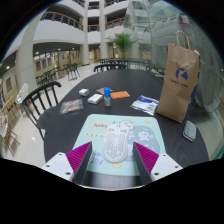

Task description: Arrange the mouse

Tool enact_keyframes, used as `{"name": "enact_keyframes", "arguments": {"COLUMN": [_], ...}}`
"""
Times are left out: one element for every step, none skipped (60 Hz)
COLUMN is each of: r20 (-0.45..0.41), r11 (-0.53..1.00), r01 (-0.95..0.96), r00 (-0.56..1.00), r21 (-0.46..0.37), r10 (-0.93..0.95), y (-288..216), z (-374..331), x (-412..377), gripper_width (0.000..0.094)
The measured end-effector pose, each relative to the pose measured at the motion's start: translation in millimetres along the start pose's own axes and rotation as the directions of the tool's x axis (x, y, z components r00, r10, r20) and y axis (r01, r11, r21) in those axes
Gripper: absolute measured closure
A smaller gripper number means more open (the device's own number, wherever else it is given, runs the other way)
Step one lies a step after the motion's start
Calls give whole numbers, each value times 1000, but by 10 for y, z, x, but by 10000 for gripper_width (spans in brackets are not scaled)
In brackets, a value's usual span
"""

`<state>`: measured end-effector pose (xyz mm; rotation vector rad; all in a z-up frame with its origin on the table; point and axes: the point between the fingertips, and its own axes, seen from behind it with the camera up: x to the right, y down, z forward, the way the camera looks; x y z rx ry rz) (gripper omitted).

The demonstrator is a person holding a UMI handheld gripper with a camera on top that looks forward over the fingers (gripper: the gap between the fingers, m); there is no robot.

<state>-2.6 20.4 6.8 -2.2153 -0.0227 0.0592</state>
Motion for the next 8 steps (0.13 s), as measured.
{"name": "enact_keyframes", "arguments": {"r20": [5,11,17,23,27,28,27,22], "r11": [1000,1000,1000,999,999,999,998,997], "r01": [6,14,23,31,39,46,58,73], "r00": [1000,1000,1000,999,999,998,998,997], "r21": [0,3,7,12,18,23,29,35], "r10": [-6,-14,-23,-31,-39,-47,-58,-73], "y": [26,48,66,84,103,135,163,183], "z": [-76,-155,-237,-318,-391,-479,-559,-632], "x": [-19,-39,-60,-81,-95,-121,-129,-117], "gripper_width": [113,111,107,107,108,105,102,98]}}
